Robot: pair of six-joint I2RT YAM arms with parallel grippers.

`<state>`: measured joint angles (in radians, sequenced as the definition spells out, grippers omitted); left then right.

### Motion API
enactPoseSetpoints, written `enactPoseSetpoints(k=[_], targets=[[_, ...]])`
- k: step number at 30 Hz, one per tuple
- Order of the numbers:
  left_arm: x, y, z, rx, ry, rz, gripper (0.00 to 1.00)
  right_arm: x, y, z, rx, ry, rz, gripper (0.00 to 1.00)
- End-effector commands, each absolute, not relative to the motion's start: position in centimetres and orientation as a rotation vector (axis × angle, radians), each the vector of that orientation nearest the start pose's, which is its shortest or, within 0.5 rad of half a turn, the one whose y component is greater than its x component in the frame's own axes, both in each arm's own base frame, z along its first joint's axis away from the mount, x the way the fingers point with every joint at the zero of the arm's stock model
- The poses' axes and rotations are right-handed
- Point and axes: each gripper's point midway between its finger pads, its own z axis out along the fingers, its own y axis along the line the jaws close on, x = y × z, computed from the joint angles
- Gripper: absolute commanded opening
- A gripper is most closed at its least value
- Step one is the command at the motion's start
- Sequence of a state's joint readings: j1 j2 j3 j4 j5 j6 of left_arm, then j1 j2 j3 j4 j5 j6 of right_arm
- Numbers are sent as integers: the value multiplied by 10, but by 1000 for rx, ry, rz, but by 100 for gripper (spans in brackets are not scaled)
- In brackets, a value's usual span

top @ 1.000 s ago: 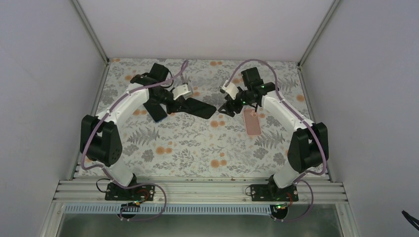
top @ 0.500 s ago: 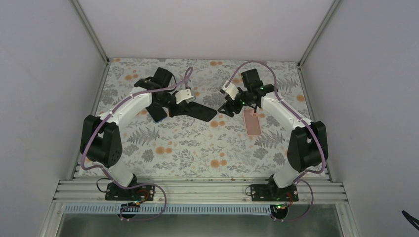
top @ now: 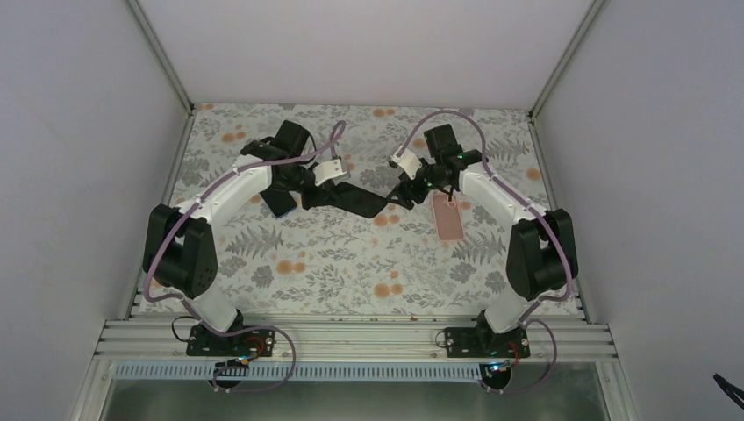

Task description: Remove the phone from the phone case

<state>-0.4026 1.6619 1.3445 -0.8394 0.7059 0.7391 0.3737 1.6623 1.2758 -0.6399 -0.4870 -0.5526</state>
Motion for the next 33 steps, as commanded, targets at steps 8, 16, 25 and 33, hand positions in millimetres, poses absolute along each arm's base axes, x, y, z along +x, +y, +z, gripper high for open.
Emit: enactPoseSetpoints(k=[8,16,25,33], targets=[[306,-266,201,1507,1873,-855,2,339,231,128,-1324,2199,598,81],[307,-266,194,1513,1889,-854,2,336,229,128,-1332,2204,591,79],[307,-266,194,1515,1890,-846,2,331,225,125,-1349,2223,582,79],[308,-268,193,1518,1895,-848,2,325,227,126,-1373,2218,610,78]])
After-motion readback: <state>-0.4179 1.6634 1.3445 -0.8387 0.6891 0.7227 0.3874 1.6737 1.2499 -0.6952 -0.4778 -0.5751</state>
